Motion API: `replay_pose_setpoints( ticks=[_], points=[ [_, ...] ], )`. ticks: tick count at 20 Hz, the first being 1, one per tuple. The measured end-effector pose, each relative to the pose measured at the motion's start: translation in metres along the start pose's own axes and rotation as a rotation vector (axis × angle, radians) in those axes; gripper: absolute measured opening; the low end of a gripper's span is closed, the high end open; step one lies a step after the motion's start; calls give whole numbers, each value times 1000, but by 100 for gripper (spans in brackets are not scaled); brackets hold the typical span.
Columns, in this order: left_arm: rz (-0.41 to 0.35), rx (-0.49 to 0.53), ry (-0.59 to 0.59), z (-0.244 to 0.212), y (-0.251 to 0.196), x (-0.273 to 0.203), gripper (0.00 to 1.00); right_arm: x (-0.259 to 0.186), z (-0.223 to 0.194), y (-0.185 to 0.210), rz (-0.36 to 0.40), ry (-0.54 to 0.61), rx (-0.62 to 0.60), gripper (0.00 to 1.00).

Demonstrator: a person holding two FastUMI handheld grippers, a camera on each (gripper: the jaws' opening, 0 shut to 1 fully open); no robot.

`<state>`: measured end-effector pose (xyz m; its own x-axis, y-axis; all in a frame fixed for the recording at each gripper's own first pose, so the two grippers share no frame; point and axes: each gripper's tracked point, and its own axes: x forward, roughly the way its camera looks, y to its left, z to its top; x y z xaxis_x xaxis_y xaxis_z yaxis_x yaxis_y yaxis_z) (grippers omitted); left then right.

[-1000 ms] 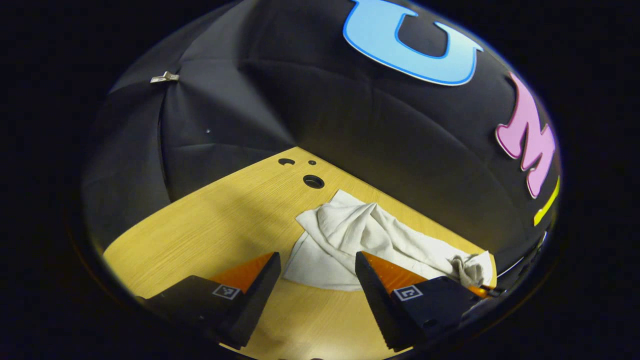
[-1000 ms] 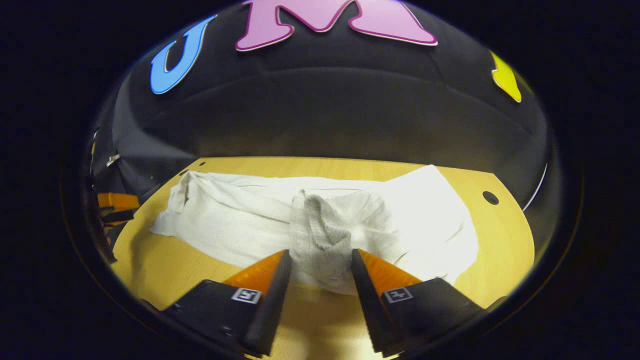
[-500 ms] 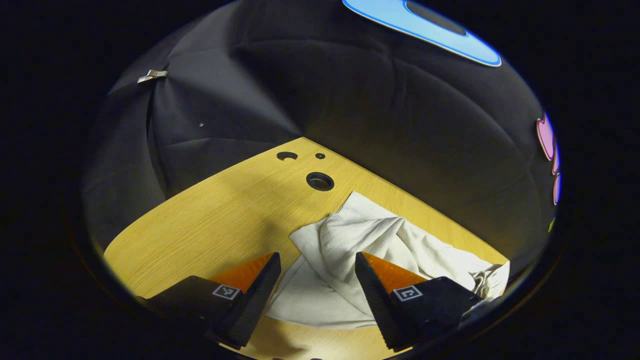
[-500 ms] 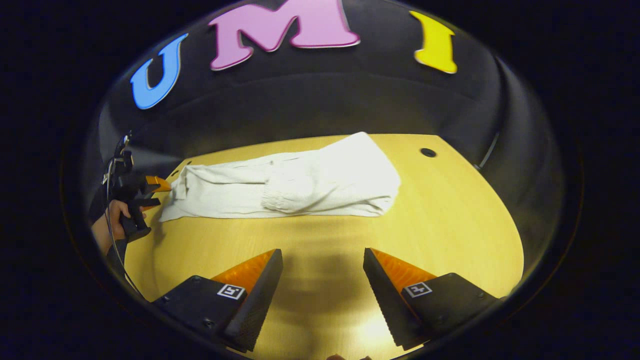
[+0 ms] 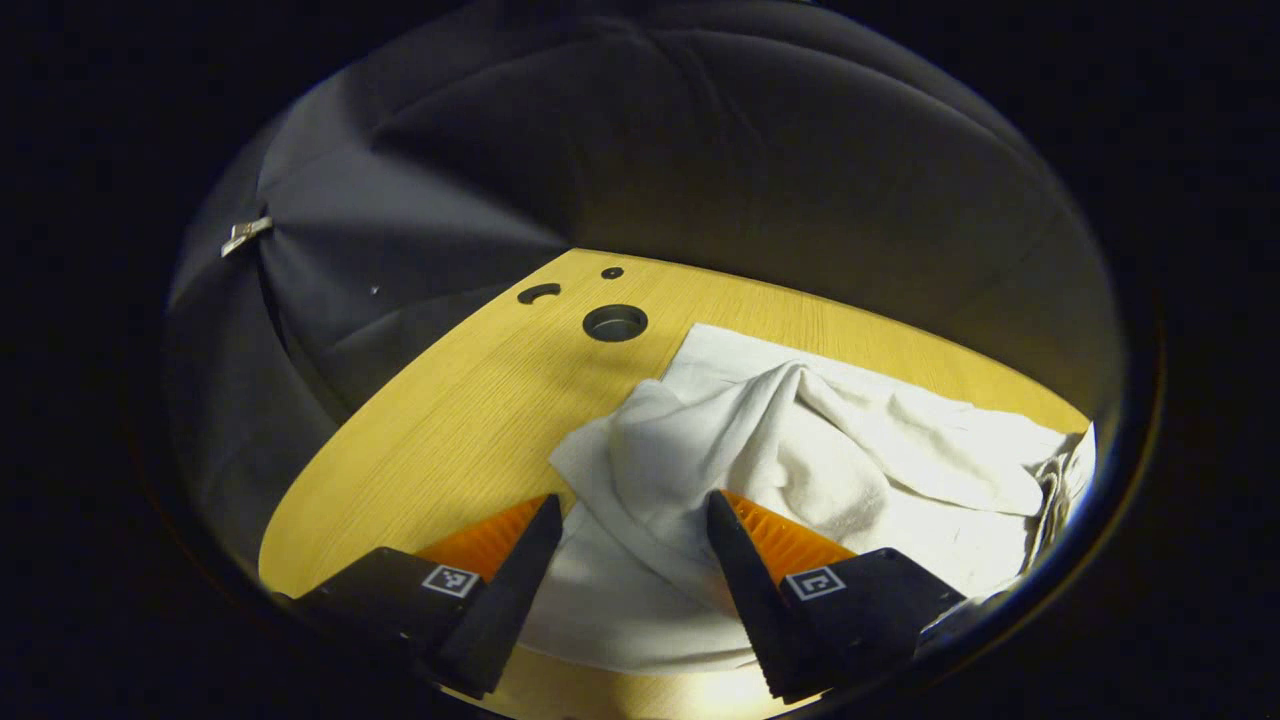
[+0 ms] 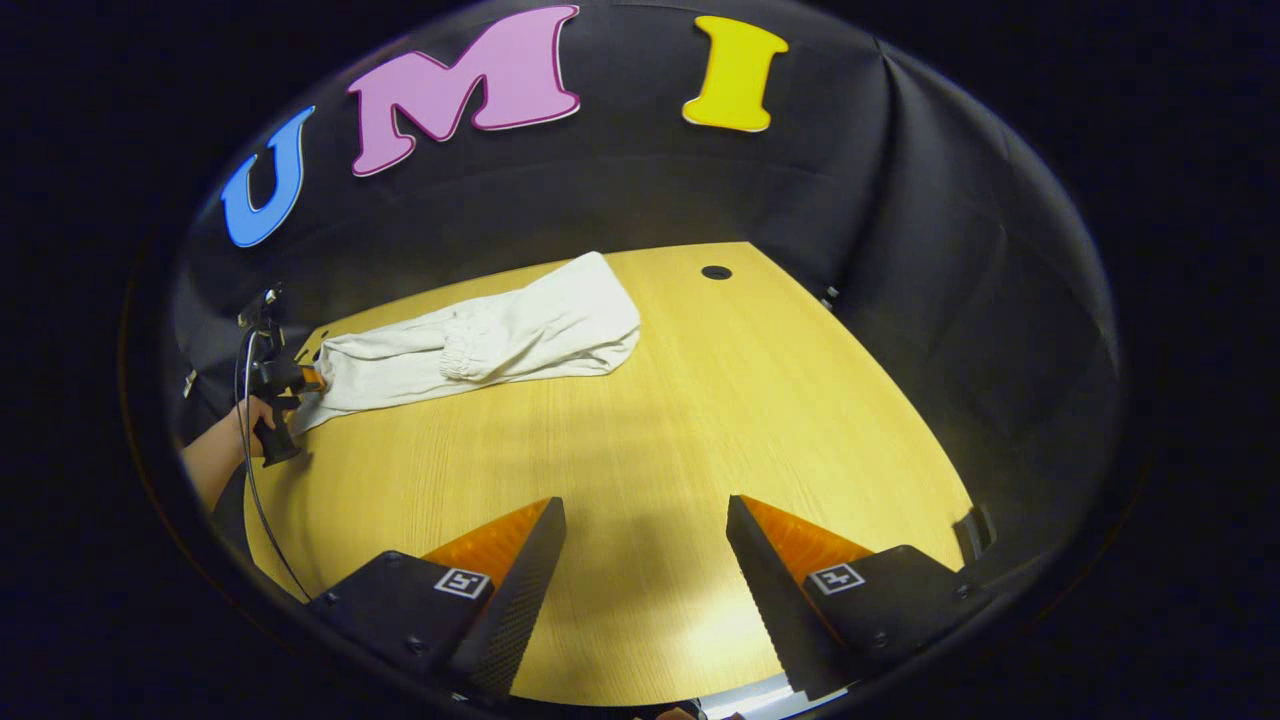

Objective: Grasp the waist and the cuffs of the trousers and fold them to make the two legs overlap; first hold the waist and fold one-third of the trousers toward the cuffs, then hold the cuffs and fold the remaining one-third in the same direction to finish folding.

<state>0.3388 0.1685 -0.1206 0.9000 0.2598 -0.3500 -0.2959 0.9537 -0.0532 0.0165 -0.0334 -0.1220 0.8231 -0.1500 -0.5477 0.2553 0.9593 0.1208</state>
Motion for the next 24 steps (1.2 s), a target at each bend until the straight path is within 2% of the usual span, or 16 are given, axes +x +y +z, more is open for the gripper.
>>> replay_pose_setpoints(
  ticks=[5, 10, 13, 14, 15, 18, 19, 21, 24],
  points=[
    [-30, 18, 14, 0, -2, -4, 89, -51, 18, -16, -45, -57, -50, 99],
    [-112, 95, 52, -5, -12, -6, 69, -84, 6, -28, -89, -55, -29, 99],
    [-147, 104, 64, -9, -18, -10, 51, -101, 11, -26, -96, -104, -10, 99],
    [-152, 119, 59, -13, -20, -14, 36, -104, 10, -25, -96, -113, -11, 99],
    [-154, 151, 53, -18, -21, -18, 34, -106, 7, -26, -99, -111, -12, 99],
    [-167, 238, 47, -27, -28, -29, 16, -108, 4, -23, -89, -109, 26, 100],
    [-167, 226, 46, -27, -28, -30, 13, -107, 3, -24, -85, -108, 39, 100],
    [-147, 139, 59, -25, -26, -34, 7, -105, 2, -24, -77, -112, 42, 100],
    [-124, 7, -13, -8, -20, -47, 5, -91, 7, -24, -41, -125, 44, 100]
  ],
)
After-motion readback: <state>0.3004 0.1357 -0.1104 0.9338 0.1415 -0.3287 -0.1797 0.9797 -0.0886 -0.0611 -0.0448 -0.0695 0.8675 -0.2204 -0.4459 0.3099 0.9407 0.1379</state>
